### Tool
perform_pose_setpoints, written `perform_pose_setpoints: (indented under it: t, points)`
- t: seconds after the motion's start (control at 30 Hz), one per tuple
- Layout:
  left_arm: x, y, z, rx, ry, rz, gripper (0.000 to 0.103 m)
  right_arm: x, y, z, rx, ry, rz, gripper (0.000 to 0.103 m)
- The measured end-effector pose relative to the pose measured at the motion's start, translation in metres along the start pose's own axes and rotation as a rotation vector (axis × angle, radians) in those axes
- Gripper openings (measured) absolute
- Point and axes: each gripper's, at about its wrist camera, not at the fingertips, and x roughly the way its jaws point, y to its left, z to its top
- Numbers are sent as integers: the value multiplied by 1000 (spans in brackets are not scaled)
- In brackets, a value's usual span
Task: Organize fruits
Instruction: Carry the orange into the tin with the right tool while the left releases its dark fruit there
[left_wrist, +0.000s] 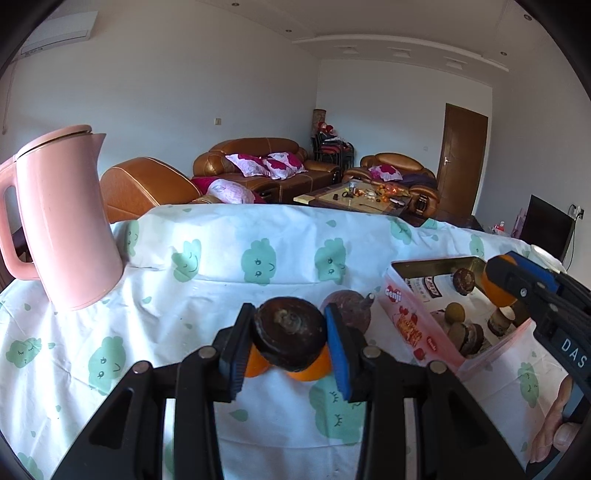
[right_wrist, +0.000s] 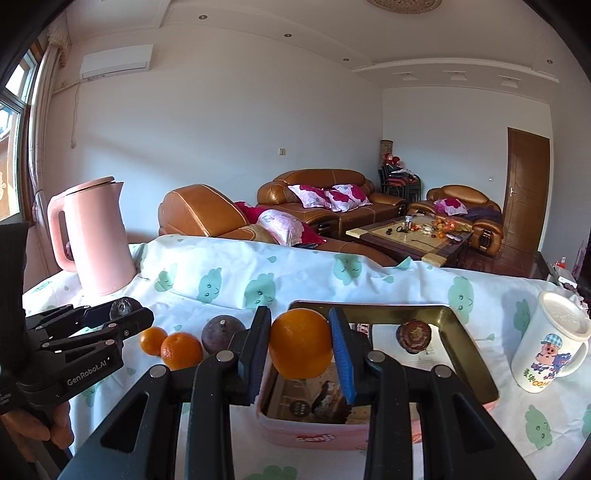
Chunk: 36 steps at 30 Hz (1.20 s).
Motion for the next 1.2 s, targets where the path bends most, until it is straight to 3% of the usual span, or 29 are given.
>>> perform_pose_setpoints:
  t: [0.37, 0.67, 1.1, 1.2]
  points:
    - [20, -70, 14, 50, 2, -83, 40, 5, -59, 3, 51, 8, -139, 34]
    - [40, -134, 20, 119, 33, -145, 40, 22, -110, -4, 126, 81, -219, 35]
    - [77, -162, 14, 153, 174, -170, 41, 48, -132, -19, 187, 204, -156, 35]
    - [79, -164, 13, 156, 184, -165, 53, 49, -131, -19, 188, 209, -127, 36]
